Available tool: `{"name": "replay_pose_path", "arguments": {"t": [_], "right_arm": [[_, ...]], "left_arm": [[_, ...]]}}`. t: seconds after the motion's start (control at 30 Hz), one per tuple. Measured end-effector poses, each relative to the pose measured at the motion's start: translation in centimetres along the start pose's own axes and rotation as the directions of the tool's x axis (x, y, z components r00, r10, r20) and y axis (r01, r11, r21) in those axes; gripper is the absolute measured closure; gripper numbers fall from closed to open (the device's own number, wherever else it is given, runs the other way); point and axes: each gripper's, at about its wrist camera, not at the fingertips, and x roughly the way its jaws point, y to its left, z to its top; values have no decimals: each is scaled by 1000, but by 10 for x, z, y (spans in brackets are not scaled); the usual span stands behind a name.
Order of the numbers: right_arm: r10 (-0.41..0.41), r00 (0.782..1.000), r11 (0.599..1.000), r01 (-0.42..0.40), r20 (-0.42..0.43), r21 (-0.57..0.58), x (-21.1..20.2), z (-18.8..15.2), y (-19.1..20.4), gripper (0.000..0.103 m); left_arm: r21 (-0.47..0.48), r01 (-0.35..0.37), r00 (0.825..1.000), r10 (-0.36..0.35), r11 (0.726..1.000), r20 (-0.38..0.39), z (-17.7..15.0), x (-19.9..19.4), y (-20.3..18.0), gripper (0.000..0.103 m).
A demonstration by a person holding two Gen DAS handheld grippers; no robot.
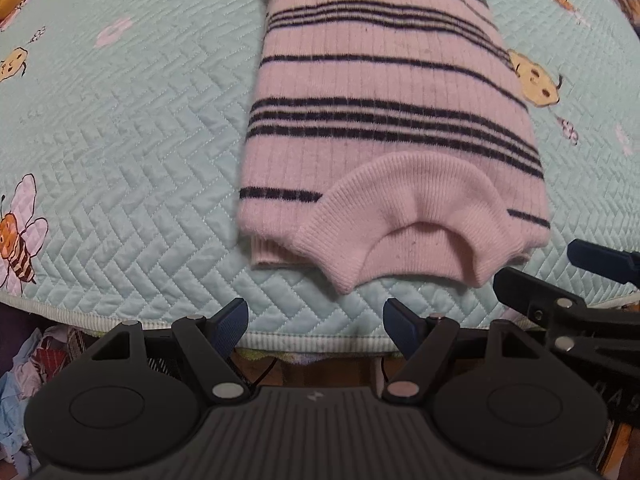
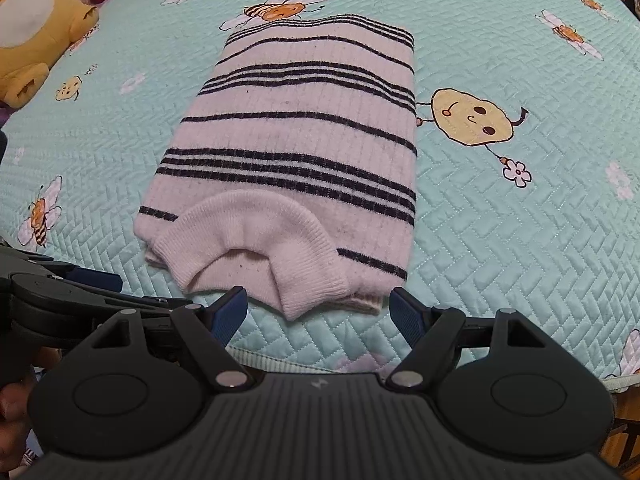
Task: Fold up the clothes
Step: 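Move both open grippers alongside the folded sweater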
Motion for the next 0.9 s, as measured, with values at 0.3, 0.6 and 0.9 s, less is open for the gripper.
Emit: {"name": "replay_pose_path", "arguments": {"t": [0.3, 0.6, 0.9], "right_arm": [[218, 973, 942, -229, 74, 244, -2, -4, -70, 25], [277, 961, 902, -262, 5, 342, 26, -6, -91, 25], [364, 931, 841, -345, 36, 417, 48, -7, -112, 25]], "left_arm": [[-190, 201, 970, -168, 961, 176, -17, -10, 55, 26], [-324, 296, 946, -229, 899, 227, -17, 4, 89, 26], [-373, 370, 921, -282, 851, 270, -5, 22, 102, 26]]}}
